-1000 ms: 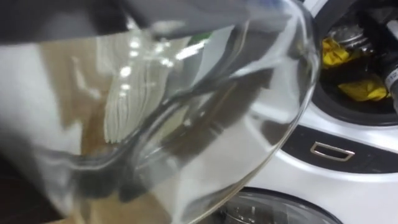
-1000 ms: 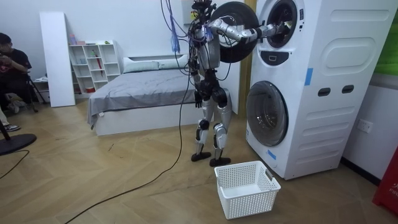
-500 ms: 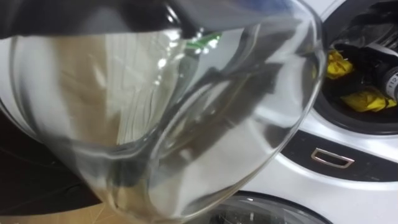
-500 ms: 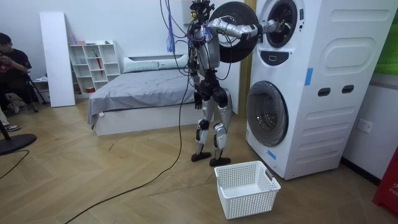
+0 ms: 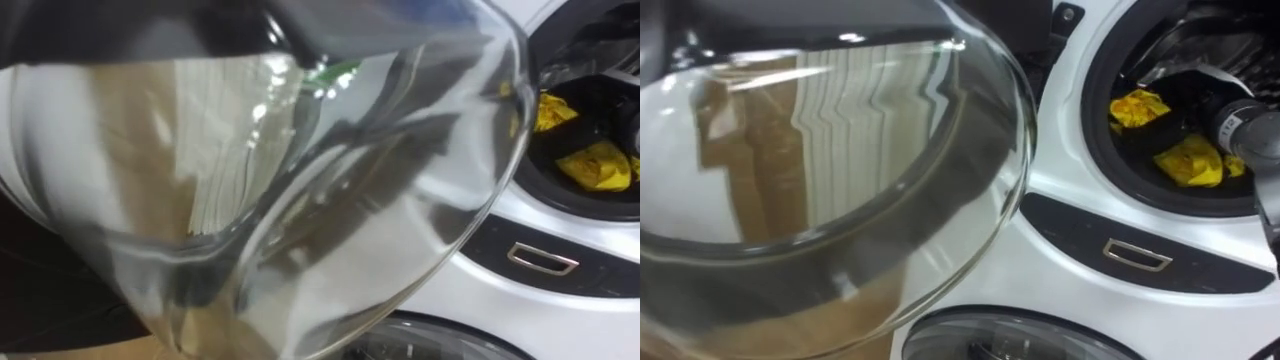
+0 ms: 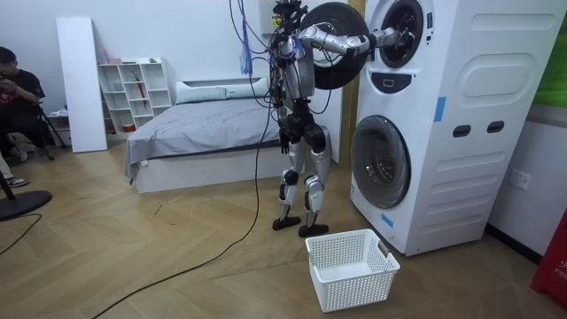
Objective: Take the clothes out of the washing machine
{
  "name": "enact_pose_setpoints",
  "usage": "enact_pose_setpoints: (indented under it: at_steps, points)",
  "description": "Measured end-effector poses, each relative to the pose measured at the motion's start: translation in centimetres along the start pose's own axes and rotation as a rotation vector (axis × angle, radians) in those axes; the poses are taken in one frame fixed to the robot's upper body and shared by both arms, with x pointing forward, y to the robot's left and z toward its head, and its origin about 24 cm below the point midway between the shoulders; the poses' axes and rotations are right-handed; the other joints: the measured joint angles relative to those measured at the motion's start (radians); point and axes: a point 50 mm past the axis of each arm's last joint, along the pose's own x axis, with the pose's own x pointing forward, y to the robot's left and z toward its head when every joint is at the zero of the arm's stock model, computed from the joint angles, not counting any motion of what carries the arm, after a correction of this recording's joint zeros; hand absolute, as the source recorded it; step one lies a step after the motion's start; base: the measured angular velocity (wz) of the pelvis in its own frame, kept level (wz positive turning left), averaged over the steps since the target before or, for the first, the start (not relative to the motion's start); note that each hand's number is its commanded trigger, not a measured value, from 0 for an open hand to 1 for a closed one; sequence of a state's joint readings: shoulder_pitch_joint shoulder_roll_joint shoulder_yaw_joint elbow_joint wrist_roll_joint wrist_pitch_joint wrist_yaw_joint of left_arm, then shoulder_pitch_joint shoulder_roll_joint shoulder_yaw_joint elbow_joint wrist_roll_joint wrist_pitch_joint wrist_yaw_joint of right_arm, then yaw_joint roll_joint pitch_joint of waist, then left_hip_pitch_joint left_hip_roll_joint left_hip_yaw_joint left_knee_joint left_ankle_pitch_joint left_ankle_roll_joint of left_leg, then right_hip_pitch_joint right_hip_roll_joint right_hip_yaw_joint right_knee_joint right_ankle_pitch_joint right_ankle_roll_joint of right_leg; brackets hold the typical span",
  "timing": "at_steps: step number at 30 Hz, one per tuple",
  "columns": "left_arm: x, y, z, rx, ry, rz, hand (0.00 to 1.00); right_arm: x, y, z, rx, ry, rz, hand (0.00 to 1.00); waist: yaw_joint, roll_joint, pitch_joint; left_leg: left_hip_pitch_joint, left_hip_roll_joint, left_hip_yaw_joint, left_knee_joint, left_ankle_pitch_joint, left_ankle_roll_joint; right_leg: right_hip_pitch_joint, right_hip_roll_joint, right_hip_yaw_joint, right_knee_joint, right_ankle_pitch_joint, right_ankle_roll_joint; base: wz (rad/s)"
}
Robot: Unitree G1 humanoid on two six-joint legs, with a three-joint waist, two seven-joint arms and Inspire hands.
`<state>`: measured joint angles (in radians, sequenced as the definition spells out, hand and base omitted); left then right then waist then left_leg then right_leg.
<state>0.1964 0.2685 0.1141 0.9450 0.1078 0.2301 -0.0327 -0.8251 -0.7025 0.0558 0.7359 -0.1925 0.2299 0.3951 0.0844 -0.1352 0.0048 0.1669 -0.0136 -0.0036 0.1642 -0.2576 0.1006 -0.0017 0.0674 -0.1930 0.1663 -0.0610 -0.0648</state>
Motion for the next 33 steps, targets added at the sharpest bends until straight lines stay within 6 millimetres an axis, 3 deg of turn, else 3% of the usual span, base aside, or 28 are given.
enact_pose_setpoints:
  at_steps: [7, 14, 18, 21, 25, 33]
  points:
    - [0.1, 0.3, 0.0, 0.007, -0.011, 0.001, 0.0, 0.0, 0.4, 1.2, -0.059, -0.044, -0.005, 1.0, 0.0, -0.008, -0.0062, 0.001, 0.001, 0.011, 0.001, -0.001, -0.003, 0.004, 0.005, 0.025, -0.01, -0.003, -0.005, -0.04]
    - [0.1, 0.2, -0.6, 0.004, 0.002, -0.003, 0.0, -0.8, 1.0, 2.7, -0.129, -0.13, -0.04, 1.0, -0.01, -0.006, -0.0071, 0.0, 0.001, 0.044, 0.001, -0.001, -0.003, -0.008, 0.01, 0.047, -0.011, -0.001, -0.008, -0.11]
    - [0.1, 0.2, -0.9, -0.041, -0.004, 0.002, 0.0, -3.1, 1.7, 4.7, -0.291, -0.254, -0.102, 1.0, -0.009, 0.003, -0.0107, 0.002, 0.005, 0.084, 0.002, -0.002, -0.004, -0.011, 0.019, 0.08, -0.013, 0.001, -0.011, -0.23]
    - [0.1, -0.5, -1.1, -0.061, -0.011, -0.006, 0.0, -5.7, 2.4, 6.4, -0.361, -0.375, -0.167, 1.0, -0.032, 0.023, -0.0137, 0.001, 0.006, 0.088, 0.001, -0.002, -0.004, -0.012, 0.019, 0.085, -0.013, 0.001, -0.011, -0.1]
    - [0.0, -0.9, -1.4, -0.065, -0.019, 0.003, 0.0, -7.6, 3.6, 7.6, -0.383, -0.48, -0.175, 1.0, -0.057, 0.027, -0.012, 0.003, 0.006, 0.113, 0.0, -0.002, -0.004, -0.017, 0.025, 0.113, -0.012, 0.001, -0.01, -0.2]
    - [0.0, -1.1, -1.8, -0.099, -0.02, 0.013, 0.0, -10.3, 5.3, 6.4, -0.34, -0.531, -0.187, 1.0, -0.076, 0.036, -0.0069, 0.01, 0.008, 0.142, -0.013, -0.005, -0.01, -0.023, 0.03, 0.121, -0.005, 0.003, -0.008, -0.03]
